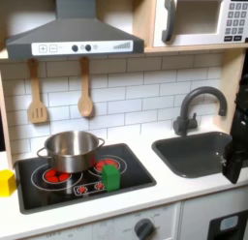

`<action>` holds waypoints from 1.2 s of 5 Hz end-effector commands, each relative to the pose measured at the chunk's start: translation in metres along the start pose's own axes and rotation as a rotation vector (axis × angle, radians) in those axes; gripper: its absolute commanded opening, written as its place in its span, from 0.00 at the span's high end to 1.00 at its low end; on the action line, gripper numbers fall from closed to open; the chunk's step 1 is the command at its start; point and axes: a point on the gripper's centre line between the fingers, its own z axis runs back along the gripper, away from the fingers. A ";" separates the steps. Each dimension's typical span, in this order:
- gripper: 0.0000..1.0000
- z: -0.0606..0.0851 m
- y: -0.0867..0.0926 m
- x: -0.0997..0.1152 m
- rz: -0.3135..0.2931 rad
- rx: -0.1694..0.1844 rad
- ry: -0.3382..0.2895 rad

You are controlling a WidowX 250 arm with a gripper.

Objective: Reach green block

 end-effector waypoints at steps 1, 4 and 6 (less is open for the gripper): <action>0.00 0.000 0.000 0.000 0.000 0.001 0.000; 0.00 -0.011 0.019 0.021 -0.004 0.010 0.072; 0.00 -0.009 0.030 0.036 -0.004 0.017 0.059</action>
